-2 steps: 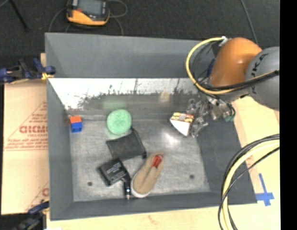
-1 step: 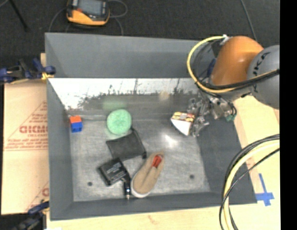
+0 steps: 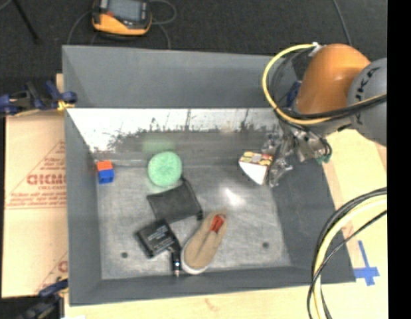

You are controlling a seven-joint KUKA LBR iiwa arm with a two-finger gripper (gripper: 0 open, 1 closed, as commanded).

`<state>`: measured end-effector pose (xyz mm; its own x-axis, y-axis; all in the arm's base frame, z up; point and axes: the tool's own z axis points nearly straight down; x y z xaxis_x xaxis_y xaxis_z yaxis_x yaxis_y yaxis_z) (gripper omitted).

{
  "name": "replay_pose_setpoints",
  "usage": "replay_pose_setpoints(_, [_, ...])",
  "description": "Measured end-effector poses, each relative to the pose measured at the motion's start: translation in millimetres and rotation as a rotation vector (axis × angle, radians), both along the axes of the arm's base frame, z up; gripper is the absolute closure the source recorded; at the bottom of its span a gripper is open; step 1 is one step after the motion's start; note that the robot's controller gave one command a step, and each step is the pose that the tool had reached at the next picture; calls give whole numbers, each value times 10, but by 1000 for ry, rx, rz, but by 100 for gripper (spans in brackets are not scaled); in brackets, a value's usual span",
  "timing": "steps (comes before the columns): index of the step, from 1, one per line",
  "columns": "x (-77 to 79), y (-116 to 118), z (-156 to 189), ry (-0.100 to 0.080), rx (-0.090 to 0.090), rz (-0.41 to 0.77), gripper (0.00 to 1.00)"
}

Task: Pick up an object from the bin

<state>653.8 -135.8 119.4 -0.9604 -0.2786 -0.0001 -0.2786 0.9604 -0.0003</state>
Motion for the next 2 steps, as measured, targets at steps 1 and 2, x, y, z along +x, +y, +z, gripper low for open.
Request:
replay_pose_setpoints(1, [15,-4,144,-5,-1,0,100])
replay_pose_setpoints(2, [21,-7,233,-9,-2,0,100])
